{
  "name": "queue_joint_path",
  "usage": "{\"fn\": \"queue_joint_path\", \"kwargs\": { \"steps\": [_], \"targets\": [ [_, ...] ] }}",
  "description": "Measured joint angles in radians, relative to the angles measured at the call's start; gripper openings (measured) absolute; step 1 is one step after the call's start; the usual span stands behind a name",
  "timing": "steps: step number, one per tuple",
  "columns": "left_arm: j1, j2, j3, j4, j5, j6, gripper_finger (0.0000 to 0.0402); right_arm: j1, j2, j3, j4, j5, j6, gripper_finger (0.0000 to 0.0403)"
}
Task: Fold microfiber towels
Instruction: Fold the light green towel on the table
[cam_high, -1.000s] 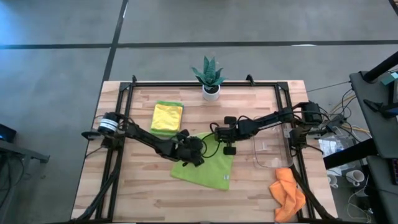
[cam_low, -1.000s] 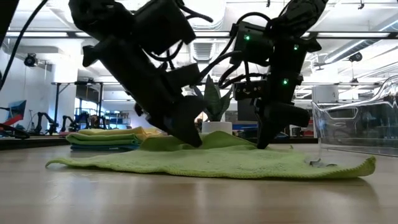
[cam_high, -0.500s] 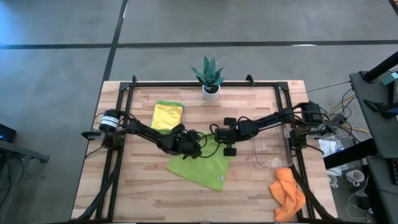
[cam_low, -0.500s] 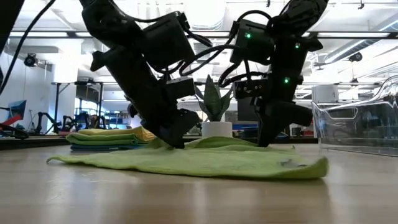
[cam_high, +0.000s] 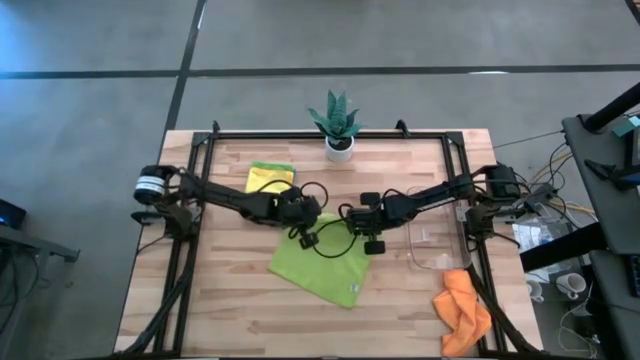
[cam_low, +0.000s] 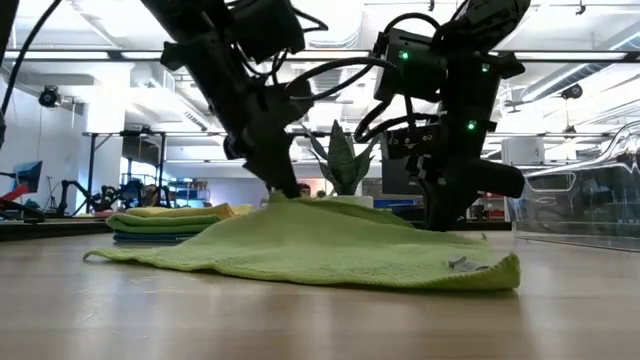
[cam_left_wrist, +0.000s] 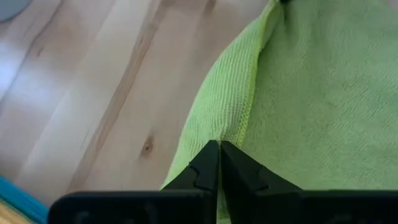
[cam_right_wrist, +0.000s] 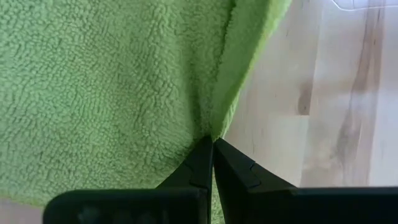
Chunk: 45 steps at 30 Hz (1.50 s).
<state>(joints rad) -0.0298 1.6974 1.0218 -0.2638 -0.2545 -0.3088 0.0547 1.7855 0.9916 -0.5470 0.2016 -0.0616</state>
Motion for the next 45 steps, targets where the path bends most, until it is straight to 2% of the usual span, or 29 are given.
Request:
{"fn": "queue_joint_path", "kwargs": {
  "steps": [11,16,20,23,27,33,36,39,41,42,45],
  "targets": [
    [0.091,0.004,0.0,-0.001,0.021,0.221,0.0,0.0,-0.003,0.002,-0.083,0.002,-0.025,0.0009],
    [0.144,0.004,0.002,0.015,0.08,0.357,0.0,0.0,-0.017,0.0,-0.095,0.001,-0.033,0.0009],
    [0.17,-0.004,0.009,-0.06,0.157,0.408,0.0,0.002,-0.061,0.042,-0.204,-0.004,-0.01,0.0009],
    [0.168,-0.031,0.027,-0.084,0.214,0.41,0.0,0.004,-0.089,0.097,-0.281,-0.004,0.014,0.0009],
    [0.158,-0.066,0.024,-0.072,0.265,0.412,0.0,0.004,-0.094,0.147,-0.298,-0.003,0.027,0.0009],
    [0.116,-0.052,-0.016,-0.08,0.272,0.504,0.0,0.004,-0.072,0.174,-0.295,-0.002,0.035,0.0009],
    [0.099,-0.024,-0.018,-0.092,0.199,0.56,0.0007,0.004,-0.066,0.171,-0.288,-0.002,0.037,0.0009],
    [0.1,-0.019,-0.018,-0.086,0.033,0.672,0.0028,0.004,-0.063,0.166,-0.288,-0.002,0.07,0.0009],
    [0.1,-0.014,-0.018,-0.073,-0.084,0.806,0.0047,0.004,-0.063,0.165,-0.287,-0.002,0.086,0.0009],
    [0.1,-0.008,-0.018,-0.055,-0.116,0.881,0.0057,0.004,-0.063,0.165,-0.287,-0.002,0.088,0.0009],
    [0.097,0.011,-0.018,0.001,-0.123,1.05,0.0088,0.006,-0.063,0.164,-0.288,-0.002,0.088,0.0009]
  ]
}}
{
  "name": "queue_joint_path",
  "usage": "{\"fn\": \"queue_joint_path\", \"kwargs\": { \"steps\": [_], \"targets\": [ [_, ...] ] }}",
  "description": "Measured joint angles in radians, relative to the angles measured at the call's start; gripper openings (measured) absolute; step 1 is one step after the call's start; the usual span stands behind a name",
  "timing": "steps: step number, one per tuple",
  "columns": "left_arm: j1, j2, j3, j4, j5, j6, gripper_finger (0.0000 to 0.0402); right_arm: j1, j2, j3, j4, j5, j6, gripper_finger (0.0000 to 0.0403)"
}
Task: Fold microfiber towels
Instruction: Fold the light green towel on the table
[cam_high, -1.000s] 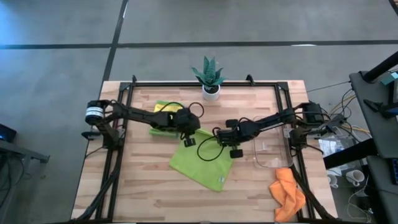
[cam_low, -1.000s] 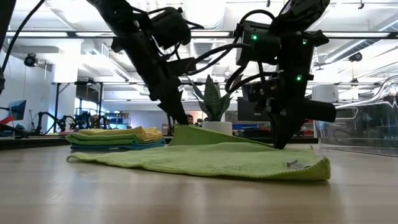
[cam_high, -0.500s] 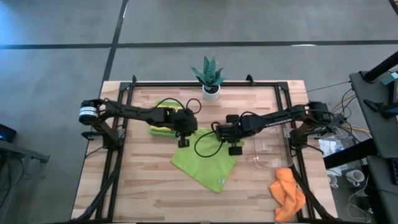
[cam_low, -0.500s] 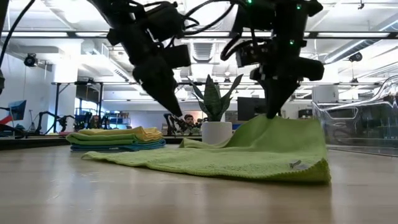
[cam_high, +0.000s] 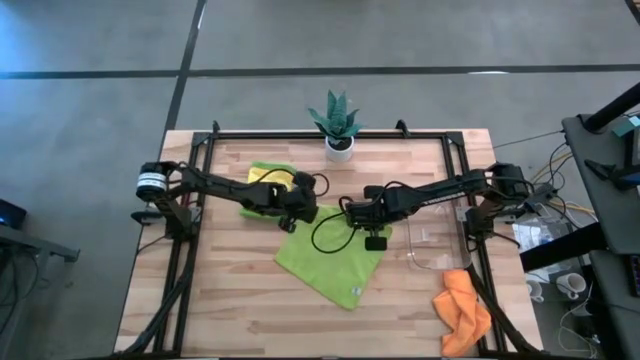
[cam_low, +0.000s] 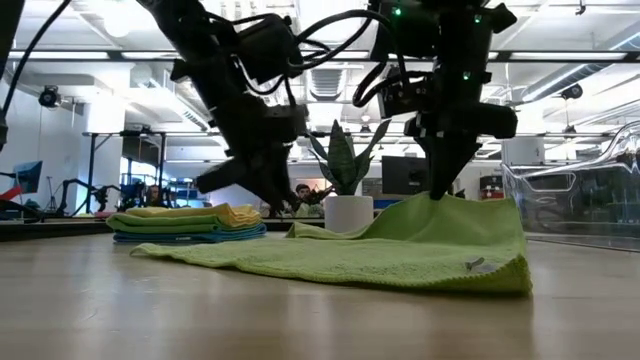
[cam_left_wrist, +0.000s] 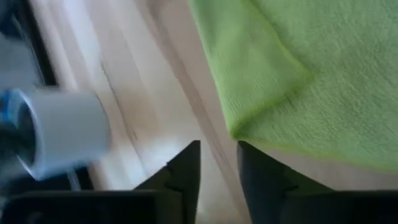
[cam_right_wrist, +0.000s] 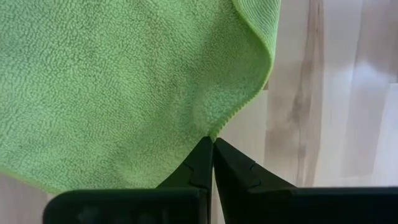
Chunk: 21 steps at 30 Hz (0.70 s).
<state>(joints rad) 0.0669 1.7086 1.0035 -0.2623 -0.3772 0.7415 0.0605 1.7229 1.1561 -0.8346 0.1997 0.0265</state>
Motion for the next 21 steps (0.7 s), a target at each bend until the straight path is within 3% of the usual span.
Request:
{"fn": "queue_joint_path", "kwargs": {
  "steps": [7,18,21],
  "targets": [
    [-0.012,0.071,0.003,0.06,0.002,0.29,0.0131,0.0,0.0,-0.001,0.0,0.001,0.006,0.0009],
    [-0.012,0.109,0.006,0.154,0.006,0.317,0.0131,0.0,0.0,-0.001,0.001,0.002,0.002,0.0009],
    [-0.015,0.109,0.005,0.151,0.047,0.314,0.0131,0.0,0.0,-0.001,0.002,0.002,0.002,0.0009]
  ]
}}
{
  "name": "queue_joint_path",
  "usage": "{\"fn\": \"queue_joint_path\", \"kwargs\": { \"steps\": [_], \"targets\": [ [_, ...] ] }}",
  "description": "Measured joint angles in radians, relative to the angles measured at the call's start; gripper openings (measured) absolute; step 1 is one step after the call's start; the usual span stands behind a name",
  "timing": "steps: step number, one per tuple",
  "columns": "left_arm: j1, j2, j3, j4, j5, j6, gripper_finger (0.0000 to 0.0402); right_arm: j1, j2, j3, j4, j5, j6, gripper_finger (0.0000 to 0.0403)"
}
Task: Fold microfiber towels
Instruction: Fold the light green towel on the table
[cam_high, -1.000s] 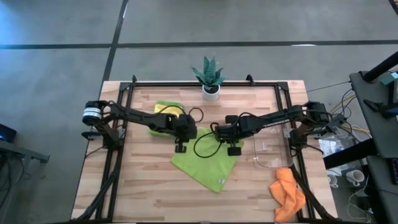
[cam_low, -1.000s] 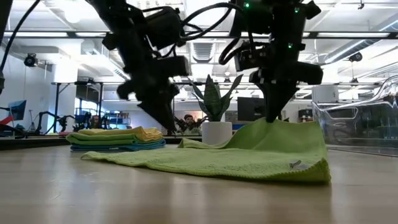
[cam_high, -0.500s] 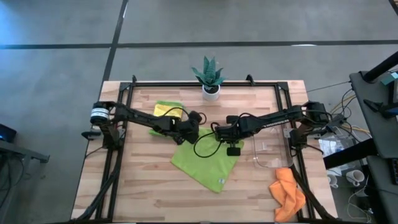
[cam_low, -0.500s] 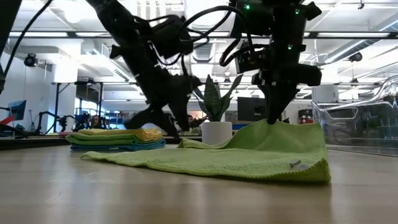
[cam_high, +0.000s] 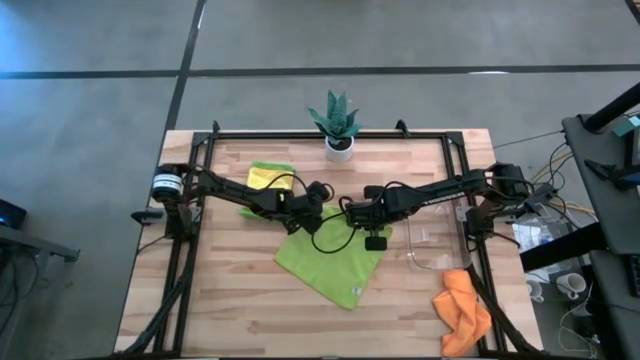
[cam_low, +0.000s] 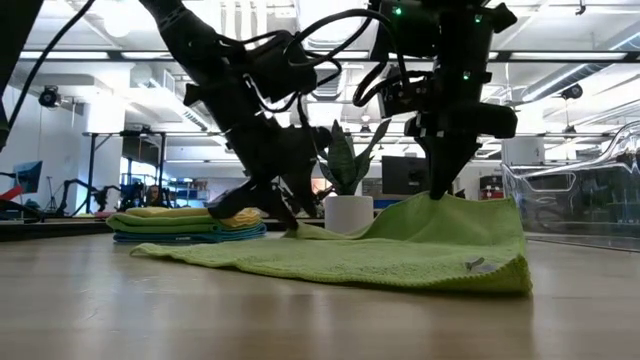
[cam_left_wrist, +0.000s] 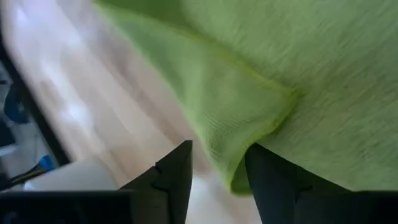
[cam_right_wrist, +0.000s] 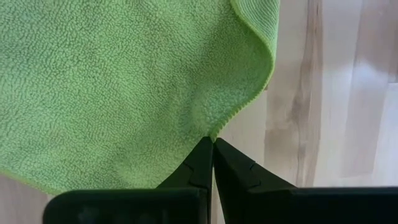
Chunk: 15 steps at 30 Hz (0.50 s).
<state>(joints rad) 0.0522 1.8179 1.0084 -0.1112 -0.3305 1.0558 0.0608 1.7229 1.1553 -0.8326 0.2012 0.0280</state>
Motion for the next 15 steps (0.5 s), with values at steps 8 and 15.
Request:
{"fn": "queue_joint_path", "kwargs": {
  "steps": [8,15],
  "targets": [
    [-0.013,0.0,0.0,0.002,0.038,-0.001,0.0131,0.0,0.0,0.0,0.0,0.0,-0.002,0.0009],
    [-0.013,0.012,-0.001,0.093,0.046,-0.002,0.0084,0.0,0.0,0.0,0.0,0.0,-0.002,0.0009]
  ]
}}
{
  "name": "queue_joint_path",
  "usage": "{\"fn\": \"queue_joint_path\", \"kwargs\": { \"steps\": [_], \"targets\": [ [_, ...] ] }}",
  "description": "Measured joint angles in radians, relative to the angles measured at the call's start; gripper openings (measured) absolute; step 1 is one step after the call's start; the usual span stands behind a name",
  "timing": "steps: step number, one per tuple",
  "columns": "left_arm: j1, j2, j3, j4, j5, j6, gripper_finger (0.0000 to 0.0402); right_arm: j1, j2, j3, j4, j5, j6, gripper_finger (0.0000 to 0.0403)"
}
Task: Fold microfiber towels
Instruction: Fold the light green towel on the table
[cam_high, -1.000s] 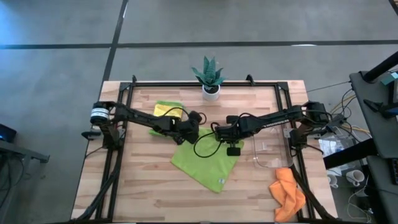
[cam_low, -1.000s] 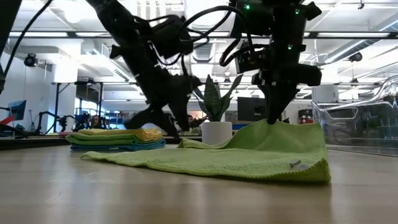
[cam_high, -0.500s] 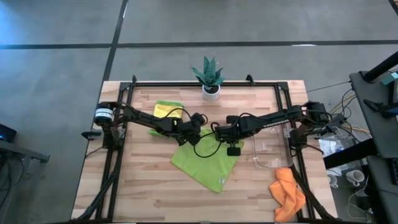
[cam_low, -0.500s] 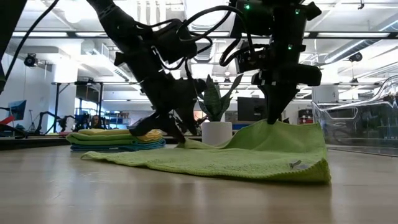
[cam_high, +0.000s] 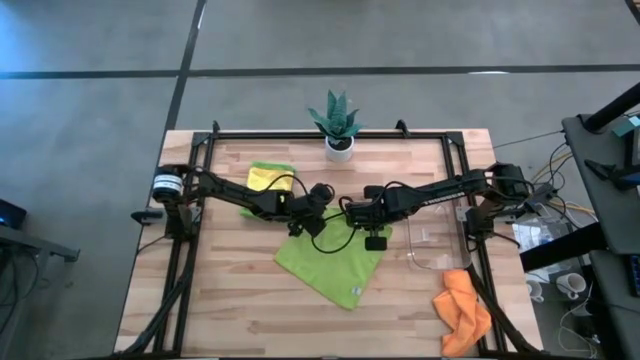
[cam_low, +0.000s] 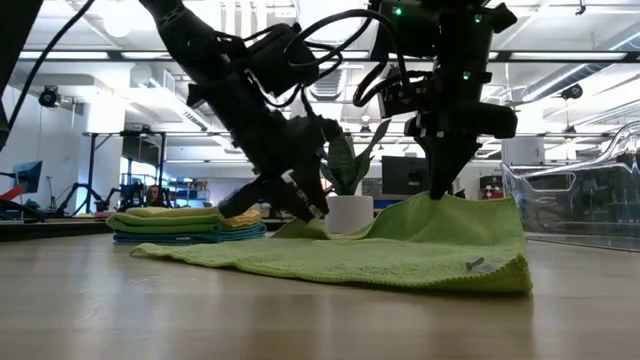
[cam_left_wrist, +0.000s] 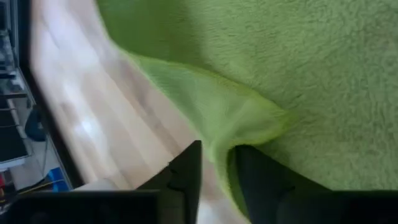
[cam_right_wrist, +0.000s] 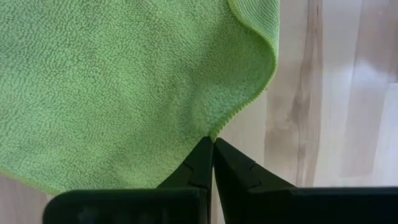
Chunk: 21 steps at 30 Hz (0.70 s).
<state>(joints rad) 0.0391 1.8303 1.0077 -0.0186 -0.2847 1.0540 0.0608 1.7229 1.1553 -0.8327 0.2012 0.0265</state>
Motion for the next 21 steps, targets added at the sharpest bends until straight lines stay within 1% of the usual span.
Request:
{"fn": "queue_joint_path", "kwargs": {
  "steps": [3,5,7,9,12,15,17,19,21],
  "targets": [
    [0.0,0.026,0.0,-0.004,0.007,-0.001,0.0031,0.0,0.0,0.0,-0.001,0.0,0.004,0.0009],
    [0.0,0.053,0.0,-0.008,0.005,-0.044,0.0009,0.0,0.0,0.0,-0.003,0.0,0.007,0.0009],
    [0.0,0.068,0.011,-0.004,-0.028,-0.121,0.0005,0.0,0.0,0.0,-0.015,0.001,-0.008,0.0009],
    [-0.002,0.068,0.013,-0.022,-0.093,-0.178,0.0001,-0.001,-0.001,0.0,-0.05,0.017,-0.048,0.0009],
    [0.0,0.03,0.013,-0.056,-0.155,-0.241,0.0001,-0.025,-0.006,0.0,-0.071,0.1,-0.123,0.0009],
    [0.0,-0.038,0.013,-0.101,-0.149,-0.351,0.0,-0.079,-0.007,-0.001,-0.051,0.143,-0.233,0.0009],
    [0.0,-0.072,0.008,-0.107,-0.118,-0.436,0.0,-0.118,-0.007,-0.006,0.003,0.155,-0.317,0.0009],
    [0.007,-0.104,0.001,-0.116,-0.082,-0.496,0.0,-0.153,-0.006,-0.01,0.078,0.194,-0.406,0.0009],
    [0.019,-0.124,0.002,-0.106,-0.07,-0.552,0.0,-0.181,-0.006,-0.011,0.131,0.233,-0.49,0.0009]
  ]
}}
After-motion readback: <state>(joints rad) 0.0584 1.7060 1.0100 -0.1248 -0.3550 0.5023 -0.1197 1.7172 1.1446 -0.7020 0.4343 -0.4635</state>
